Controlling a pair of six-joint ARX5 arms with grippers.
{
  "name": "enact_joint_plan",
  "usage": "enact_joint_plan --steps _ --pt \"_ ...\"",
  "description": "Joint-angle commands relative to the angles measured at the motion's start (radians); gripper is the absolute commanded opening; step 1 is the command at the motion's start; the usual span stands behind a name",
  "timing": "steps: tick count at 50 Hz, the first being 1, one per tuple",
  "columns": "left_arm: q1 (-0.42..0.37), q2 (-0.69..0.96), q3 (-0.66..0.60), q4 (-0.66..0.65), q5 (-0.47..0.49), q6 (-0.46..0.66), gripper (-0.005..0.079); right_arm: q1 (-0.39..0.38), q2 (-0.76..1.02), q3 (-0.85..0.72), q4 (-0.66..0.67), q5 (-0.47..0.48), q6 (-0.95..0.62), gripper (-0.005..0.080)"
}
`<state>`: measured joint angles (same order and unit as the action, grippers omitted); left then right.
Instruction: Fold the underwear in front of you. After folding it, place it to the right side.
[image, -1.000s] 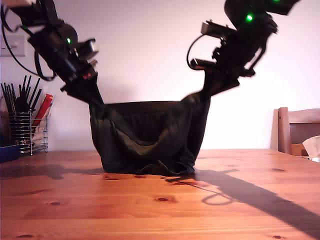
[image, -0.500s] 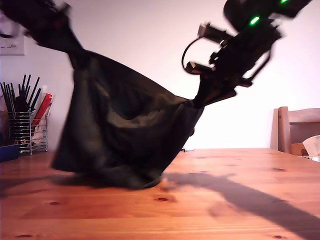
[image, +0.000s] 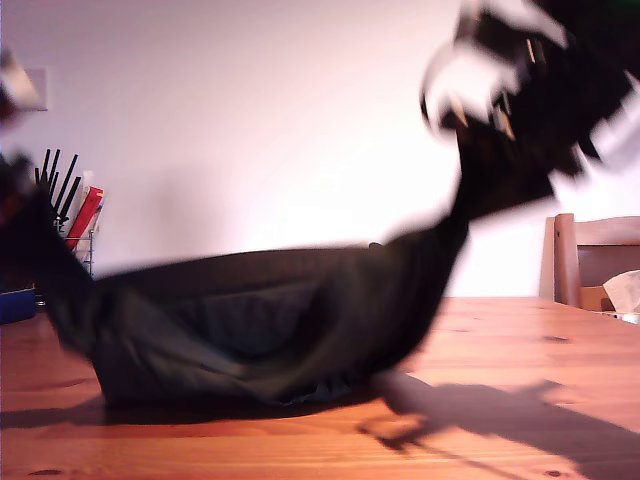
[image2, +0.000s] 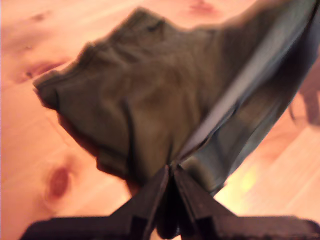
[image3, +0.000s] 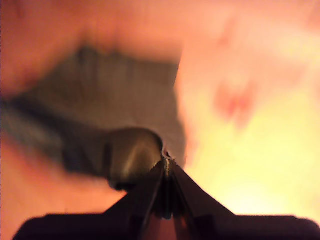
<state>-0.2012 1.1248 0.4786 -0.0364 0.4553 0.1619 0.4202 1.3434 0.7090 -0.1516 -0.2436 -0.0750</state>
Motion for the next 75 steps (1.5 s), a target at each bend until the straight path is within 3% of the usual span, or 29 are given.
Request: enact_joint_plan --steps 1,16,24,28,32,35,39,42,47,61,71,75 --pt "-0.006 -0.001 -0.023 -0.014 -0.012 -0.010 -0.0021 0.018 0.007 -0.045 0.013 0.016 0.025 -0.0012" --pt "-0.073 0.002 -0.066 -0.139 -0.039 -0.044 -0.0021 0.032 0.007 -0.087 -0.047 0.018 0.079 -0.0012" --pt "-0.088 0.008 -0.066 -0.151 -0.079 -0.125 -0.0021 0.032 0.007 -0.087 -0.121 0.018 0.091 -0.0004" --pt "-0.088 0.008 -0.066 -0.176 -0.079 -0.176 -0.0021 0.032 0.007 -0.087 -0.148 0.017 0.113 0.0056" --pt "-0.088 0.008 -0.066 -0.199 -0.078 -0.200 0.0011 0.031 0.007 -0.087 -0.177 0.016 0.113 0.0188" --pt "-0.090 0.008 -0.066 -0.207 -0.068 -0.216 0.0081 0.031 0.007 -0.086 -0.183 0.005 0.129 0.0276" --pt "-0.090 0.008 -0.066 -0.210 -0.051 -0.234 0.0237 0.031 0.007 -0.082 -0.186 -0.024 0.138 0.0322" --pt "-0.090 0.008 -0.065 -0.209 -0.043 -0.234 0.0329 0.031 0.007 -0.071 -0.200 -0.039 0.157 0.0325" --pt "-0.090 0.007 -0.064 -0.211 -0.011 -0.246 0.0379 0.031 0.007 -0.057 -0.198 -0.084 0.159 0.0325" --pt "-0.102 0.004 0.035 -0.342 0.146 -0.322 0.0382 0.028 0.007 0.013 -0.171 -0.115 0.158 0.0325" --pt "-0.106 0.003 0.153 -0.352 0.156 -0.319 0.0382 0.028 0.007 0.027 -0.122 -0.148 0.158 0.0324" --pt "-0.106 0.003 0.181 -0.325 0.116 -0.307 0.0380 0.028 0.007 0.027 -0.107 -0.148 0.158 0.0324"
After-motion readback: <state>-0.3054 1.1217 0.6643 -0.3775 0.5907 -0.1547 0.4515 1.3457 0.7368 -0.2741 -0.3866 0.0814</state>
